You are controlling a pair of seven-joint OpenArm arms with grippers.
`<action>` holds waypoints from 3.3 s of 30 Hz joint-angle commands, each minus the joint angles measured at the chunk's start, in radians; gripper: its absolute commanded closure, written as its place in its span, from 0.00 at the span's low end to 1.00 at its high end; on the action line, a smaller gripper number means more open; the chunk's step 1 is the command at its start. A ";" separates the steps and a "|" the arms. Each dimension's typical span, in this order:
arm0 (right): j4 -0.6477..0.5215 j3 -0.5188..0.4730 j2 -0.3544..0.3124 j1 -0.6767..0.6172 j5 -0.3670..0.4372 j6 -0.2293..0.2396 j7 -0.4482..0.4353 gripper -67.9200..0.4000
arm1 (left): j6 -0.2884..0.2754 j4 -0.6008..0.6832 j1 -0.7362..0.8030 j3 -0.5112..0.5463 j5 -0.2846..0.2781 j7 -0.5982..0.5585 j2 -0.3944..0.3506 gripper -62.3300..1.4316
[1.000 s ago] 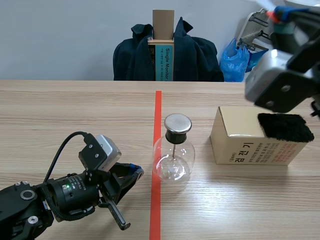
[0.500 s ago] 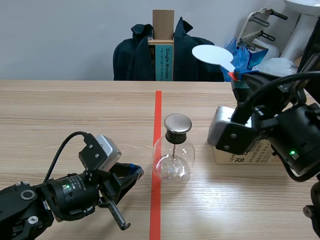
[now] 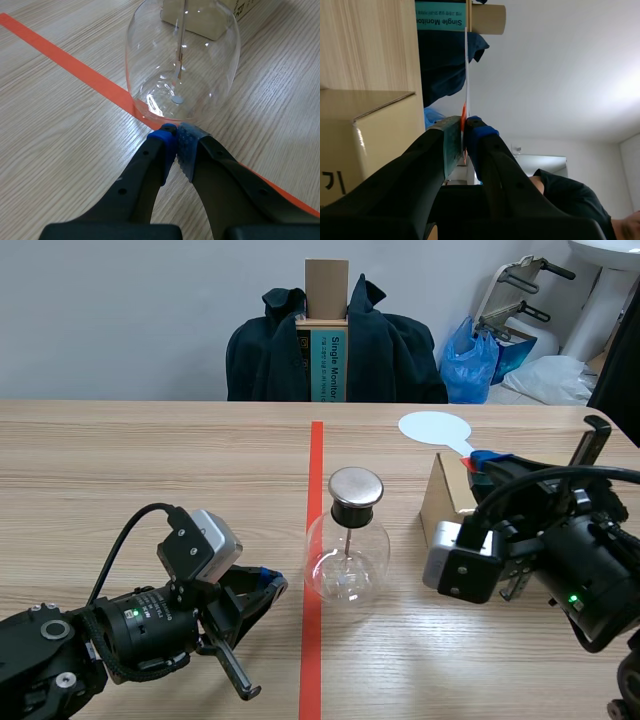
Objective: Do the electroscope experiment.
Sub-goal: 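Bring the plate to the electroscope and point at the metal foil, then move the plate toward and away from the electroscope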
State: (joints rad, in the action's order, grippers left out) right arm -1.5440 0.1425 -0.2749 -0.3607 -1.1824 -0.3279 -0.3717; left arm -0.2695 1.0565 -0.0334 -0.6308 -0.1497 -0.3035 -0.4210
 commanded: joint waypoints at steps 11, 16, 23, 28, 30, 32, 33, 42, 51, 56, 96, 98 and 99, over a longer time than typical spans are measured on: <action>0.005 -0.009 -0.021 0.008 0.003 -0.016 -0.018 0.98 | -0.002 0.027 -0.006 0.001 -0.005 -0.013 0.005 0.94; 0.005 -0.021 -0.022 -0.005 0.004 -0.025 -0.068 0.98 | -0.002 0.027 -0.006 0.001 -0.002 -0.013 0.005 0.94; 0.005 -0.026 -0.022 -0.028 0.004 -0.093 -0.139 0.98 | -0.002 0.027 -0.006 0.001 -0.002 -0.013 0.005 0.94; 0.005 -0.026 -0.021 -0.046 0.004 -0.134 -0.197 0.98 | -0.002 0.027 -0.006 0.001 -0.002 -0.013 0.005 0.94; 0.005 -0.026 -0.021 -0.051 0.004 -0.149 -0.222 0.98 | -0.002 0.027 -0.006 0.001 -0.002 -0.013 0.005 0.94; 0.005 -0.026 -0.021 -0.058 0.004 -0.167 -0.247 0.98 | -0.002 0.027 -0.006 0.001 -0.002 -0.013 0.005 0.94; 0.005 -0.026 -0.021 -0.060 0.004 -0.175 -0.258 0.98 | -0.002 0.027 -0.006 0.001 -0.002 -0.013 0.005 0.94; 0.005 -0.026 -0.021 -0.072 0.004 -0.185 -0.341 0.98 | -0.002 0.027 -0.006 0.001 -0.002 -0.013 0.005 0.94; 0.005 -0.026 -0.021 -0.075 0.004 -0.185 -0.361 0.98 | -0.002 0.027 -0.006 0.003 -0.002 -0.013 0.005 0.94; 0.005 -0.026 -0.021 -0.075 0.004 -0.185 -0.359 0.98 | -0.002 0.027 -0.006 0.003 -0.002 -0.013 0.005 0.94; 0.005 -0.026 -0.021 -0.075 0.004 -0.181 -0.118 0.98 | -0.002 0.027 -0.006 0.003 -0.002 -0.013 0.005 0.94; 0.005 -0.026 -0.021 -0.075 0.004 -0.181 -0.156 0.98 | -0.002 0.027 -0.006 0.003 -0.002 -0.013 0.005 0.94; 0.005 -0.026 -0.021 -0.075 0.004 -0.181 -0.175 0.98 | -0.002 0.027 -0.006 0.003 -0.002 -0.013 0.005 0.94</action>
State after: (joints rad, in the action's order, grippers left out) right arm -1.5242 0.1246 -0.2802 -0.4389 -1.1858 -0.4999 -0.5430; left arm -0.2695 1.0580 -0.0334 -0.6308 -0.1490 -0.3035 -0.4210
